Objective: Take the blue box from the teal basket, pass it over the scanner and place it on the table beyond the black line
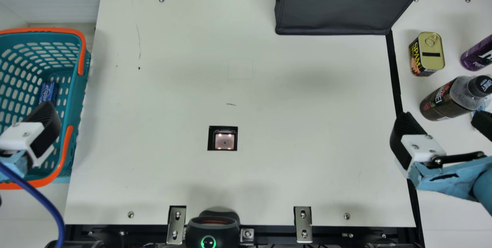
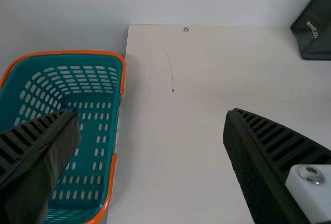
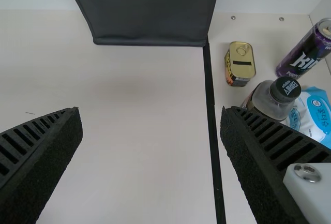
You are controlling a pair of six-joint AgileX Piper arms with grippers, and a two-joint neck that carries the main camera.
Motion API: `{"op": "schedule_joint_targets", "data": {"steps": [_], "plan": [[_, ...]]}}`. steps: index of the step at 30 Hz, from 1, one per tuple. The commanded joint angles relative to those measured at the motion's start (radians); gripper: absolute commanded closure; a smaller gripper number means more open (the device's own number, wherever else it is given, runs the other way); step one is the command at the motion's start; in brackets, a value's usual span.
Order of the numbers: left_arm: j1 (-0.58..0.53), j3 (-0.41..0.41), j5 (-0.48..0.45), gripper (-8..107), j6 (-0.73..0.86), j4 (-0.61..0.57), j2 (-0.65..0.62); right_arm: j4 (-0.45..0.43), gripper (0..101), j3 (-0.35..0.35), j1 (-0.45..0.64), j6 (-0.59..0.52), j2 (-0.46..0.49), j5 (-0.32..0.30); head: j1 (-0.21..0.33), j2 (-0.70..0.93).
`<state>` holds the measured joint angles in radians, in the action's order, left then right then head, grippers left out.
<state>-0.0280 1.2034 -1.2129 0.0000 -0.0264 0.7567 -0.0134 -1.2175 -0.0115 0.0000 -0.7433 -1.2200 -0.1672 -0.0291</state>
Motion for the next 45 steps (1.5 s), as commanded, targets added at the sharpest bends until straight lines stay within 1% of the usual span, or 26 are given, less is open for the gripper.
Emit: {"op": "schedule_joint_targets", "data": {"steps": [1,15,45], "plan": [[0.0,0.0,0.0,9,0.0,0.0,0.0,0.0,6,0.0,0.0,0.0,0.0,0.0,0.029,0.025],[0.0,0.0,0.0,9,0.0,0.0,0.0,0.0,6,0.0,0.0,0.0,0.0,0.0,0.029,0.351],[-0.001,0.0,0.001,9,-0.001,0.001,0.001,0.0,6,0.0,0.0,0.0,0.0,0.001,0.029,0.351]]}}
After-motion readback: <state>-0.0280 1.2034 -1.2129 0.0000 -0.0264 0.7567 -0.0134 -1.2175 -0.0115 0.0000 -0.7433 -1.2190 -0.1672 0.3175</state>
